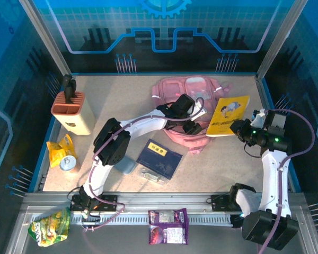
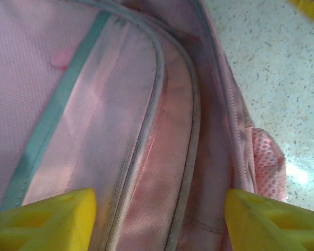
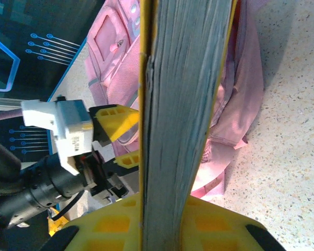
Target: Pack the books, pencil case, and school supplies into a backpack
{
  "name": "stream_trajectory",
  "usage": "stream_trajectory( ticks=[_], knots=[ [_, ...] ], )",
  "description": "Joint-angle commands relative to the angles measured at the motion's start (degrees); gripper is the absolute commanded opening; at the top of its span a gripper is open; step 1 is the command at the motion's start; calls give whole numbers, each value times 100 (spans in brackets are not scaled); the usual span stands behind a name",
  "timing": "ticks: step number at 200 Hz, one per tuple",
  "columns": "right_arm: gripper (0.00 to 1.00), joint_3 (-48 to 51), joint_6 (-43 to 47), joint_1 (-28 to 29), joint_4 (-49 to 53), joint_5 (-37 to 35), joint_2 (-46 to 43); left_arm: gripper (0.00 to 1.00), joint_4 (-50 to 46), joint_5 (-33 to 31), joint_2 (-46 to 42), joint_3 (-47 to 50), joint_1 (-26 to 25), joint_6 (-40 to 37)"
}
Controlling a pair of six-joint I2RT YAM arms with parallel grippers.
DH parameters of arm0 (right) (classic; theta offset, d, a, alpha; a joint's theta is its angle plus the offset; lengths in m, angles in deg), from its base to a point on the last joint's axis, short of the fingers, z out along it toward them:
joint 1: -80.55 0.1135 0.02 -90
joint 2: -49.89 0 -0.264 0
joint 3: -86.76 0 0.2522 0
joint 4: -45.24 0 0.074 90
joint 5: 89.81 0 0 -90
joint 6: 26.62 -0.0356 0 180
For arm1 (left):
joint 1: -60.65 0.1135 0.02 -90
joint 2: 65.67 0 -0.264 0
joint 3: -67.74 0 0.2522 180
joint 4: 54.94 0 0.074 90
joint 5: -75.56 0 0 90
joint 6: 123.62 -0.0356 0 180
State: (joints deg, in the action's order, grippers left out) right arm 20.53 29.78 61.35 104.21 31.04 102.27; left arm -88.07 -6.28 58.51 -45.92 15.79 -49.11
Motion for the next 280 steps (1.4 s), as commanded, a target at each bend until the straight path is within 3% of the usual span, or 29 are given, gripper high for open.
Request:
stream_trajectory(
  ticks=[1, 34, 53, 97, 166, 223, 280],
  knots=[
    [18, -112, -4, -81, -356, 235, 34, 64, -269, -241, 220, -316, -33, -159],
    [19, -42, -50, -82, -425, 372, 44, 50, -306, -736, 513, -564, -31, -100],
    [19, -44, -63, -79, -436, 491, 69, 32, -213, -888, 528, -566, -31, -73],
    [19, -27, -28, -84, -338, 579, -33, 0, -120, -1365, 215, -542, -7, -36],
    [19, -85, -45, -66, -133, 760, -294, 0, -417, -1930, -650, -767, 305, 450],
    [18, -249, -50, 55, 174, 732, -594, 0, -834, -2261, -802, -1516, 508, 442],
    [19, 135, -41, 354, 65, 758, -688, 0, -1000, -2059, -827, -2098, 704, 670]
  ],
)
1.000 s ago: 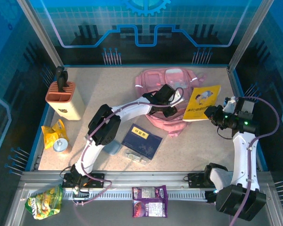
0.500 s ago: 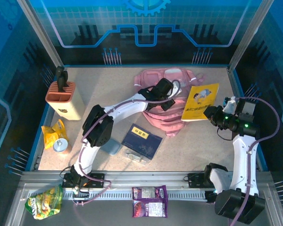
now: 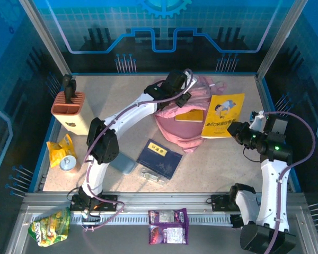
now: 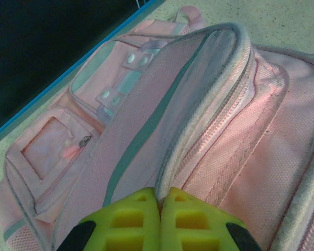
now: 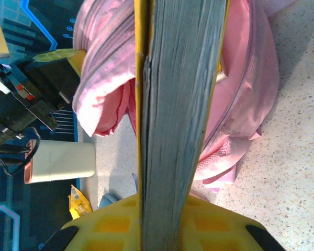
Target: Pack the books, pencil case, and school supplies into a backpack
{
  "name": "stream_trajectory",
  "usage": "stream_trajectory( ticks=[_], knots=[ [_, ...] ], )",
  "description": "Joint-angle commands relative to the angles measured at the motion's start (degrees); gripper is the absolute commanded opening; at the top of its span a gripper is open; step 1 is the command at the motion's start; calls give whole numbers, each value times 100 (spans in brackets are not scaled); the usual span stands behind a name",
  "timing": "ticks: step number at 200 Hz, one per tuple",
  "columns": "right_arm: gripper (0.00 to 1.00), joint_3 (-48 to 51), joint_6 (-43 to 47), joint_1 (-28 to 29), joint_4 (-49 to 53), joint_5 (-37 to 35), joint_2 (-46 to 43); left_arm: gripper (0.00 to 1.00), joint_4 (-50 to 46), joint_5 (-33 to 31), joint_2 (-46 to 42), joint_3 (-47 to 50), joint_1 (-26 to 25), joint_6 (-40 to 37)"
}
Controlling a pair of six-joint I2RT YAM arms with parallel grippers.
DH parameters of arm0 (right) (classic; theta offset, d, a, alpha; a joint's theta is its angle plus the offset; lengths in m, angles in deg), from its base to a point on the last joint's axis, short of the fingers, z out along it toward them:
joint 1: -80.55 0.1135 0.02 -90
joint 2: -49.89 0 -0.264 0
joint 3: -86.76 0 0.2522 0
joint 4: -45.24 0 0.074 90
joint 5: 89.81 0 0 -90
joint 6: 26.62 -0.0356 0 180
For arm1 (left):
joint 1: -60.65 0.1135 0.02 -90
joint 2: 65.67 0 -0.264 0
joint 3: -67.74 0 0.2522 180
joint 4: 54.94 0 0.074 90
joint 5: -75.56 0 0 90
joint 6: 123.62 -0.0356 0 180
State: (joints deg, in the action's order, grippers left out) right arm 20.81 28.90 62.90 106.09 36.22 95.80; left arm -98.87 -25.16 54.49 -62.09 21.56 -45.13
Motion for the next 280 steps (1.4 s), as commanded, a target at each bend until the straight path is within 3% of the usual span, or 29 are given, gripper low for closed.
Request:
stream_trajectory(
  ticks=[1, 61, 101, 119, 139, 180, 217, 262, 280],
  knots=[
    [19, 109, 55, 204, -118, 243, -35, 0, 81, -173, -428, -484, 129, 281],
    [19, 77, 187, 330, 380, -84, -348, 0, -59, -213, -336, -940, 130, 219],
    [18, -213, 492, 330, 931, -1027, -603, 0, -127, -212, -318, -1031, 139, 130],
    [17, 77, 395, 337, 771, -893, -632, 0, -143, -168, -322, -1042, 139, 131],
    [17, 567, 43, 500, -31, -308, -476, 0, -180, -149, -335, -1045, 139, 125],
    [18, 781, -364, 1627, -1764, -10, 737, 0, -253, -140, -398, -991, 143, 131],
    [18, 997, -1052, 1946, -4060, 253, 1827, 0, -217, 13, -459, -914, 139, 143],
    [21, 742, -1535, 2146, -5938, 349, 3600, 0, -261, -34, -490, -917, 139, 44],
    [22, 449, -1516, 2160, -6133, 240, 4336, 0, -287, -20, -493, -927, 139, 37]
  ],
)
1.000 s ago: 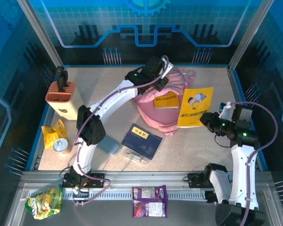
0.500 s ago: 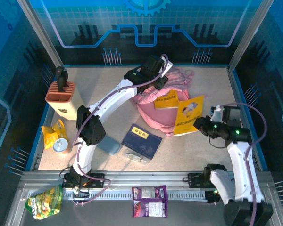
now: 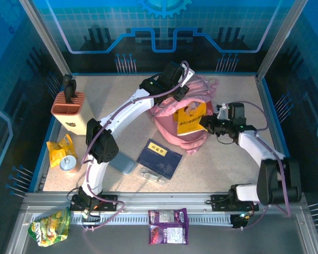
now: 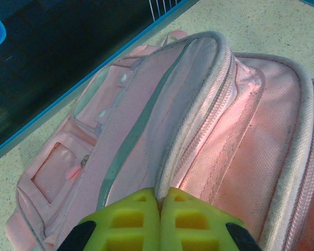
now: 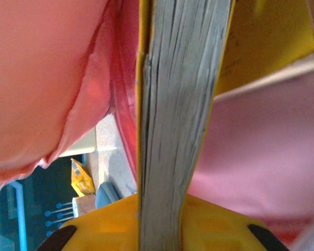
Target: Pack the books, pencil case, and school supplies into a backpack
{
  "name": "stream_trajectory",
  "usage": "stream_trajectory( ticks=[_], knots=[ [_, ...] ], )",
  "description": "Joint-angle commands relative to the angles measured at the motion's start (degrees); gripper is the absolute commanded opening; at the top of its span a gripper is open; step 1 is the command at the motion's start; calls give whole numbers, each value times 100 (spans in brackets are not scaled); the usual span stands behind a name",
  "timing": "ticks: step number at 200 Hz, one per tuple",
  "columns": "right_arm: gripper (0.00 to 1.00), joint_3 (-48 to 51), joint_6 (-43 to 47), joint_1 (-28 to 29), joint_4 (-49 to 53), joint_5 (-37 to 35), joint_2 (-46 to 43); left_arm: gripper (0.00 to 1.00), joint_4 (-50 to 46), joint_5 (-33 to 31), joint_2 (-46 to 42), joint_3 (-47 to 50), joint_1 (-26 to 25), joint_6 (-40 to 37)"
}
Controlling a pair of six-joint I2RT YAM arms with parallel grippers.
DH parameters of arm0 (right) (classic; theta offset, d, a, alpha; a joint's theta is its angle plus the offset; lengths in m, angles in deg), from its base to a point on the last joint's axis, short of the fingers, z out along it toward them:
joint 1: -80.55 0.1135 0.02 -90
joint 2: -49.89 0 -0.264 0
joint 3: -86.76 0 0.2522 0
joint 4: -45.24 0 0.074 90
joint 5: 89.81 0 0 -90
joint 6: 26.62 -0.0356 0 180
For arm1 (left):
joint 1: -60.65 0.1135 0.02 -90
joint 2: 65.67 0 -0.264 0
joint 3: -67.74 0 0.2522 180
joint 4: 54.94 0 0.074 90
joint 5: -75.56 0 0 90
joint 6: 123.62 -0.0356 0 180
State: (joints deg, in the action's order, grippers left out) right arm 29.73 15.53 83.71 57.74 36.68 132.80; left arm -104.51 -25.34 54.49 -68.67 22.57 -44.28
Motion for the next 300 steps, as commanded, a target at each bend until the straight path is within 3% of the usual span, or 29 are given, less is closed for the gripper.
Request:
stream_trajectory(
  ticks=[1, 32, 58, 117, 147, 182, 221, 261, 300],
  knots=[
    [22, -466, -171, 75, -1298, 184, 676, 0, 272, -6, -493, -273, 38, -50],
    [41, -1084, 141, 62, -957, -186, 1496, 0, 224, 29, -515, -253, 42, -27],
    [60, -1025, 524, 96, -331, -737, 1186, 0, 189, -13, -537, -238, 38, -45],
    [70, -417, 1255, 362, 1522, -1978, 53, 0, 251, 156, -559, -155, 38, 55],
    [68, -159, 1348, 654, 1601, -2289, -102, 0, 259, 196, -563, -163, 42, 75],
    [46, -194, 1000, 1020, 757, -1948, 245, 0, 285, 210, -564, -163, 39, 83],
    [35, -622, 631, 1247, -125, -2027, 1076, 0, 272, 356, -520, -180, 40, 226],
    [34, -901, 713, 1362, -878, -2177, 1383, 0, 194, 204, -488, -176, 46, 143],
    [44, -66, 963, 1405, -746, -2083, 448, 0, 162, 136, -504, 30, 59, 221]
  ],
)
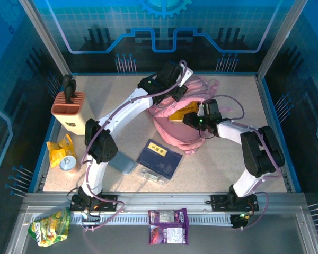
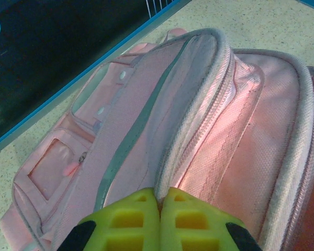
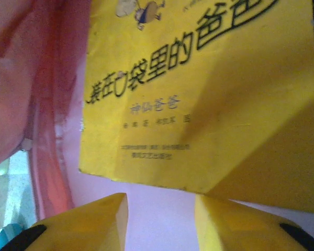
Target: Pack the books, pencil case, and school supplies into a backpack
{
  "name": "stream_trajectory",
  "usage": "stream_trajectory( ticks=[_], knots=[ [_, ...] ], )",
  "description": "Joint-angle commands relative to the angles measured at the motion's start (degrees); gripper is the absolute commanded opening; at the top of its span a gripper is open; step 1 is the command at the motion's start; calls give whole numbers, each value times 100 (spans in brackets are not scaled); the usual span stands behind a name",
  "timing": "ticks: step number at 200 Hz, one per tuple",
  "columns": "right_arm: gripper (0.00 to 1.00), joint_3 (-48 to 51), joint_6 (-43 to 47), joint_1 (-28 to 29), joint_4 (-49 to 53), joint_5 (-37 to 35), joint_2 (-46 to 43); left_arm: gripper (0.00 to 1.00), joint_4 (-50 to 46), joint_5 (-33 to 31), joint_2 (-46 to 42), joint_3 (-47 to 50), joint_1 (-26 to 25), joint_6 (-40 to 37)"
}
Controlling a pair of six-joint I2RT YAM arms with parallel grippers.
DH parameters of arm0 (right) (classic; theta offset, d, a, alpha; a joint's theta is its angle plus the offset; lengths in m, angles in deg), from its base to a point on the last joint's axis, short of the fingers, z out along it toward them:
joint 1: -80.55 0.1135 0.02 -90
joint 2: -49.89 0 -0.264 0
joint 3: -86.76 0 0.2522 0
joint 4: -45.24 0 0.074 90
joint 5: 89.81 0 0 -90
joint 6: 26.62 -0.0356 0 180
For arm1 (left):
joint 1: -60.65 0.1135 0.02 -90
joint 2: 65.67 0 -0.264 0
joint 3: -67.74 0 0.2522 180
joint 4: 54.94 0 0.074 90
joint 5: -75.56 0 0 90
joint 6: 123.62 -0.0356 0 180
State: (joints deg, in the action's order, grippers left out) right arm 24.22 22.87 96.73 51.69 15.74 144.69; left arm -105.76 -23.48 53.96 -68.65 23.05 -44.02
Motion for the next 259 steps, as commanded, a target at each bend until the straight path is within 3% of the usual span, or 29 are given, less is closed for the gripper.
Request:
stream_trajectory(
  ticks=[1, 18, 56, 69, 79, 99, 123, 174, 219, 259],
  knots=[
    [44, 515, 237, 103, -131, 10, -778, 0, 291, -52, -455, 37, 18, 200],
    [50, 858, 457, 103, 261, -31, -1365, 0, 327, -48, -458, 175, 17, 231],
    [74, 1289, 1026, 156, 1736, -460, -2878, 0, 417, -73, -489, 817, 20, 522],
    [87, 1370, 1183, 170, 2110, -544, -3399, 0, 507, -51, -559, 1177, 8, 757],
    [100, 1339, 1221, 163, 2471, -661, -3697, 8, 682, 30, -636, 1531, 12, 928],
    [100, 1293, 1387, 162, 2821, -639, -4135, 18, 875, 109, -792, 2014, 8, 1159],
    [100, 1297, 1577, 284, 2828, -220, -4516, 48, 673, 89, -1009, 2232, 16, 1522],
    [100, 1391, 1473, 465, 3040, 291, -4758, 75, 1011, 542, -2374, 3849, 15, 2897],
    [100, 1403, 1569, 853, 3573, 378, -4686, 84, 1523, 968, -3642, 5895, -26, 4277],
    [94, 1532, 1337, 1575, 3599, 287, -4383, 87, 1453, 942, -4466, 7084, -80, 4796]
  ],
)
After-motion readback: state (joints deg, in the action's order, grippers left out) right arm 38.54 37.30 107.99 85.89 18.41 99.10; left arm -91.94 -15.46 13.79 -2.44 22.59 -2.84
